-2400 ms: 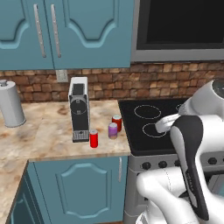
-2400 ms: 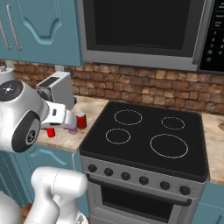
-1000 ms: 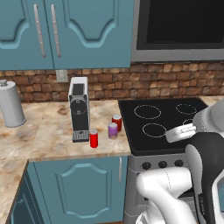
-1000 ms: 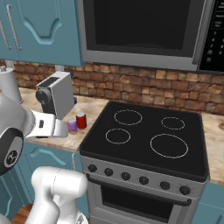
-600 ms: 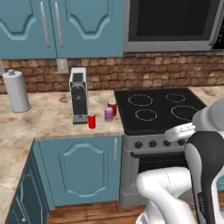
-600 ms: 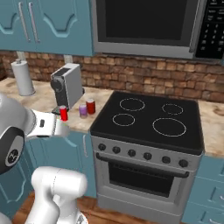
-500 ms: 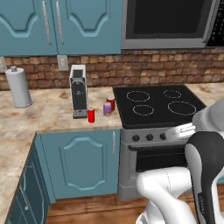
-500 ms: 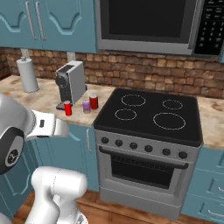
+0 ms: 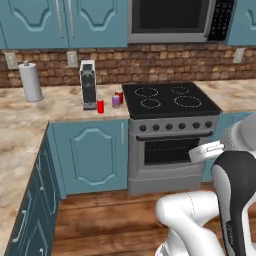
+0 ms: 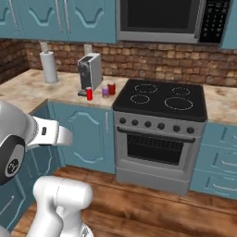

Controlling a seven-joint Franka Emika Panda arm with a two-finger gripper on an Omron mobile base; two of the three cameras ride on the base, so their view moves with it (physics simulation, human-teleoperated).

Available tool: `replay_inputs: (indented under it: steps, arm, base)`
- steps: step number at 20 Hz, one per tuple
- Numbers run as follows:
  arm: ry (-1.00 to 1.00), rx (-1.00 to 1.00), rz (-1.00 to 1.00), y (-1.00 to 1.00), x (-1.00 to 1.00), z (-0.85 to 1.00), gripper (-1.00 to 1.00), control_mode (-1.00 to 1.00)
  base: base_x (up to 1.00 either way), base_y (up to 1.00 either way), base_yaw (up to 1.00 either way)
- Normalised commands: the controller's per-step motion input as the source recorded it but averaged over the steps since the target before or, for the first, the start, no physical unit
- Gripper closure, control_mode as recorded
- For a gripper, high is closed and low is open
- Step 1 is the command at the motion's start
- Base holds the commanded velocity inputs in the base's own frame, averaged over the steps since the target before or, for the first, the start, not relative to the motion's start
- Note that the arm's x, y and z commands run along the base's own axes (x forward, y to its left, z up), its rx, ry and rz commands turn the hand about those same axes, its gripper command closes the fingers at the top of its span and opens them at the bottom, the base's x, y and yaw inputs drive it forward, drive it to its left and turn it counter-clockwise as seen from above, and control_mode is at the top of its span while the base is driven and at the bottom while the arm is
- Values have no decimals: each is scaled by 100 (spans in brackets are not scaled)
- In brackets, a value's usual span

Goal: Four empty soda cans are scattered around the kitchen. Gather all the cans and cluster them next to the stove for recycling.

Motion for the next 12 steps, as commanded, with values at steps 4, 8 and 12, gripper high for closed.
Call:
replay_inputs:
  steps: [4,8,12]
  arm:
    - [0,0,0,0,0,0,-100,100]
    - [0,0,0,0,0,0,-100,100]
    - [0,0,0,0,0,0,-100,100]
  base:
    - [-100,22,0]
    - [-100,16,0]
    - [-93,11,-2]
